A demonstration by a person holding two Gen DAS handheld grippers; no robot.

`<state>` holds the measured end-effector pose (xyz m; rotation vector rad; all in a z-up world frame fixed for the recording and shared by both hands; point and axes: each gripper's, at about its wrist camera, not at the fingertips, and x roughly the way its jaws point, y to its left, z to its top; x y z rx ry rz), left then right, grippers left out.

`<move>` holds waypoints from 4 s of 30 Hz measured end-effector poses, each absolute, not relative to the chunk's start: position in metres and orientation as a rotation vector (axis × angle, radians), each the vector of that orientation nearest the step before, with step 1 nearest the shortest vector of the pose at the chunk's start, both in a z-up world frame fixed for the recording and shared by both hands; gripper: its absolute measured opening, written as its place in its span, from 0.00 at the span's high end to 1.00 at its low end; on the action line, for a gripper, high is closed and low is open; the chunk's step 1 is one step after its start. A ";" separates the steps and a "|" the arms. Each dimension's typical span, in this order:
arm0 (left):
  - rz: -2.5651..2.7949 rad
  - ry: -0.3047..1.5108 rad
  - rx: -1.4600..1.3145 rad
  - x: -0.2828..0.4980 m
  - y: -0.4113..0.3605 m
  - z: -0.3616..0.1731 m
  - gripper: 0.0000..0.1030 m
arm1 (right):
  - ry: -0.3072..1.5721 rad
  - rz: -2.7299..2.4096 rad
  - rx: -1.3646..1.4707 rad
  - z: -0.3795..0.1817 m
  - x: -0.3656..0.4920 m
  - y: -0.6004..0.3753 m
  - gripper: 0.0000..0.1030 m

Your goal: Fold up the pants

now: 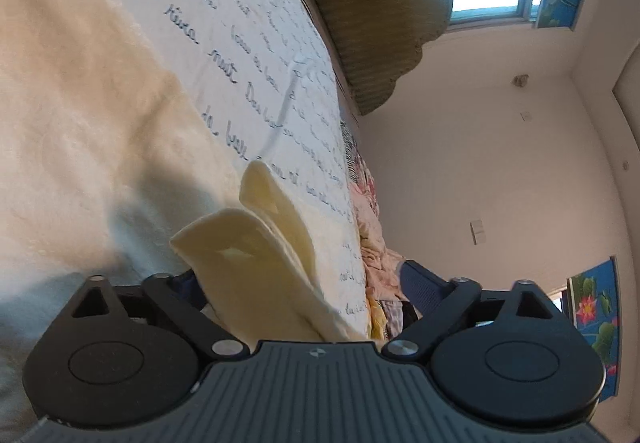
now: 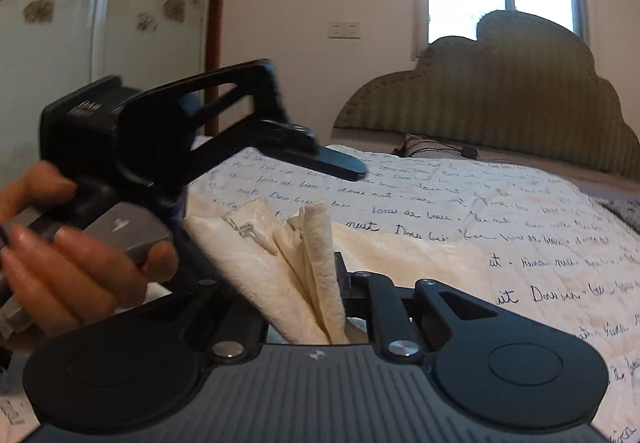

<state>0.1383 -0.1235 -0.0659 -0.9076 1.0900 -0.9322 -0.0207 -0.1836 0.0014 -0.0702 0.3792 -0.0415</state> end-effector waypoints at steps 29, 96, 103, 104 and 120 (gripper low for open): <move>-0.537 0.664 0.038 0.145 -0.047 -0.029 0.83 | 0.510 0.277 -0.050 0.018 0.012 -0.134 0.74; -0.396 0.789 -0.396 0.125 0.057 -0.001 0.28 | 0.476 0.296 -0.567 -0.021 0.023 -0.032 0.62; -0.523 0.866 -0.494 0.119 0.051 -0.007 0.28 | 0.447 0.150 -0.734 -0.037 0.029 -0.028 0.62; -0.540 0.889 -0.520 0.120 0.050 -0.010 0.28 | 0.423 0.102 -0.752 -0.038 0.029 -0.027 0.62; -0.519 0.895 -0.593 0.104 0.055 -0.007 0.22 | 0.441 0.220 -0.420 -0.026 0.048 -0.062 0.91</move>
